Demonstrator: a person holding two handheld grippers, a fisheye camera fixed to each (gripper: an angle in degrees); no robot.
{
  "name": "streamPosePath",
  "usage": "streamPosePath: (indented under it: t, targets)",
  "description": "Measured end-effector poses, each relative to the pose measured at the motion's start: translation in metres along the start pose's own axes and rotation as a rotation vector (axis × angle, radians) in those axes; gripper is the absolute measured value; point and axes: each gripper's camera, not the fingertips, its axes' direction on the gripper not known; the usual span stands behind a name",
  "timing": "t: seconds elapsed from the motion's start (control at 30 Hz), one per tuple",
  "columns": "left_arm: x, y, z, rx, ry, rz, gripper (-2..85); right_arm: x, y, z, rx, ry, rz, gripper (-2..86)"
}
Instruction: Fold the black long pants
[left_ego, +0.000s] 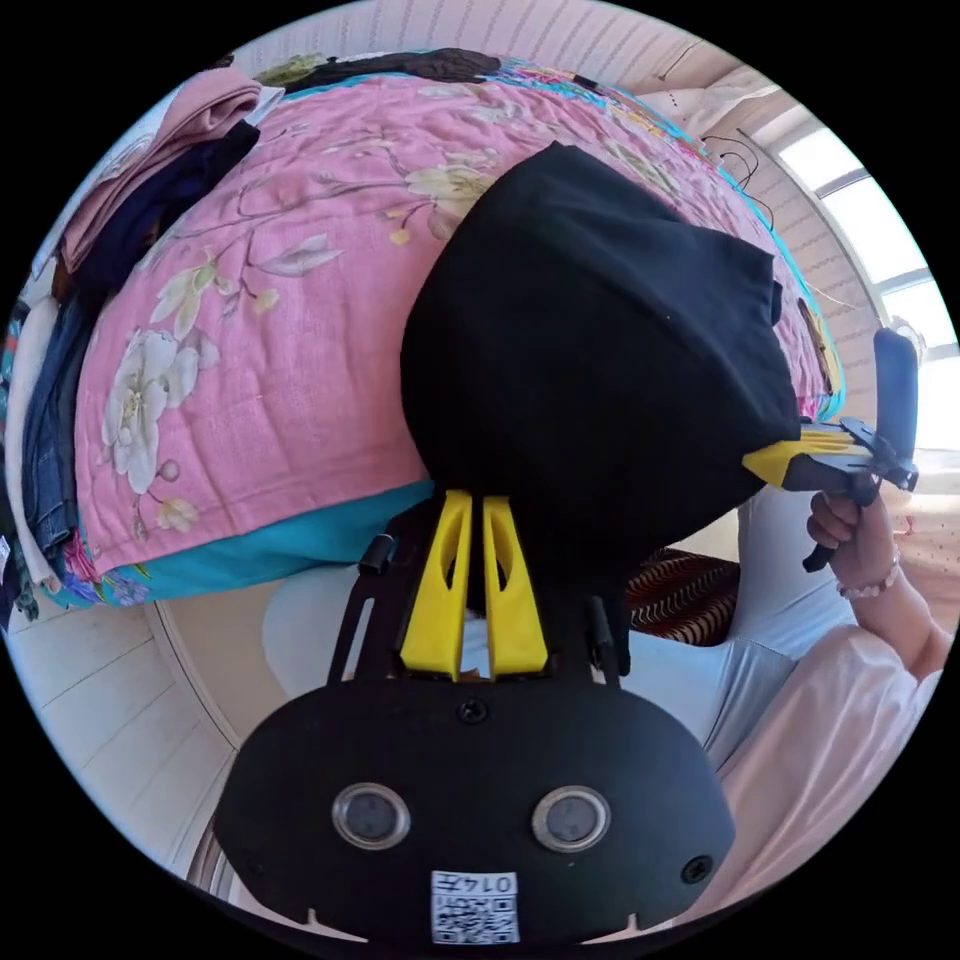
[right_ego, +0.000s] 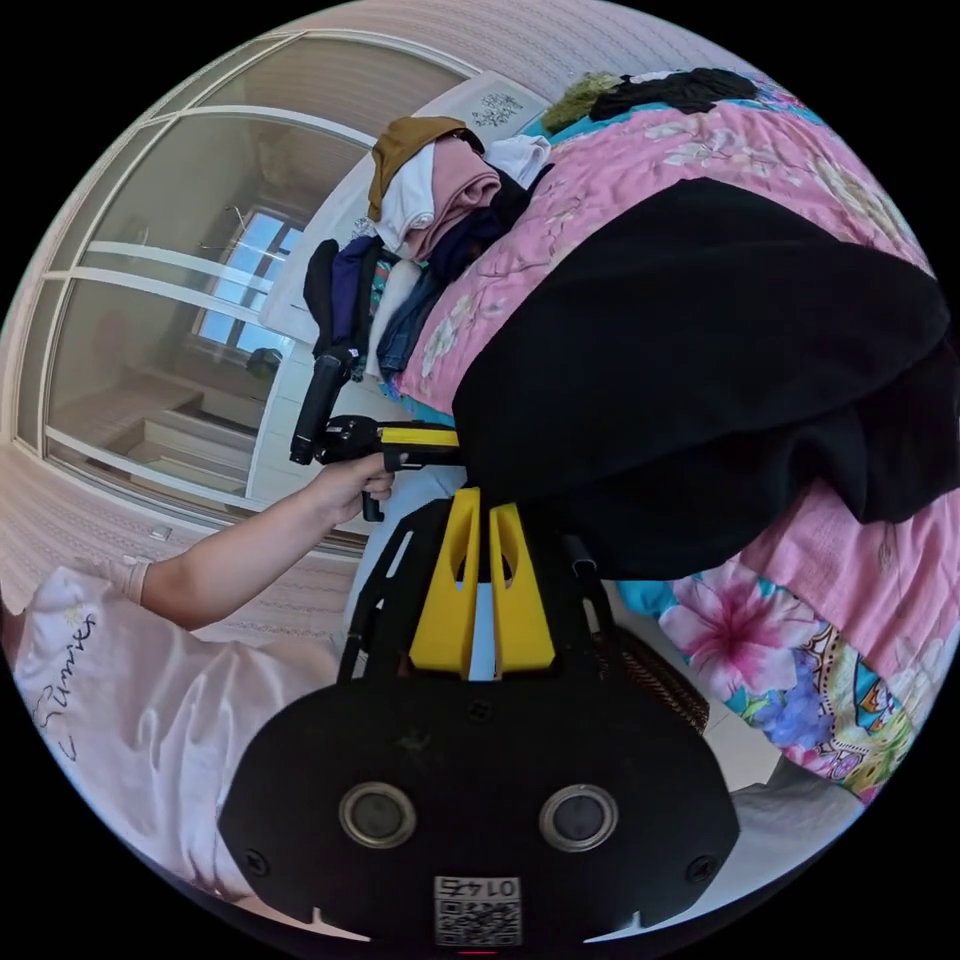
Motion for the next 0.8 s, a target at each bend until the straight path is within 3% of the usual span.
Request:
streamPosePath:
  t: [0.17, 0.53, 0.67, 0.8]
  targets:
    - [0.014, 0.009, -0.046, 0.206, 0.031, 0.022, -0.9, -0.015, 0.000, -0.072, 0.174, -0.130, -0.080, 0.1]
    - [0.071, -0.024, -0.184, 0.619, 0.220, 0.264, -0.4, -0.045, -0.003, -0.263, 0.603, -0.096, -0.203, 0.0]
    - [0.117, -0.065, -0.212, 0.703, 0.245, 0.399, 1.8, -0.045, 0.005, -0.327, 0.800, 0.012, -0.178, 0.1]
    - [0.126, -0.072, -0.201, 0.680, 0.234, 0.386, 3.8, 0.004, 0.037, -0.390, 0.994, 0.315, 0.104, 0.3]
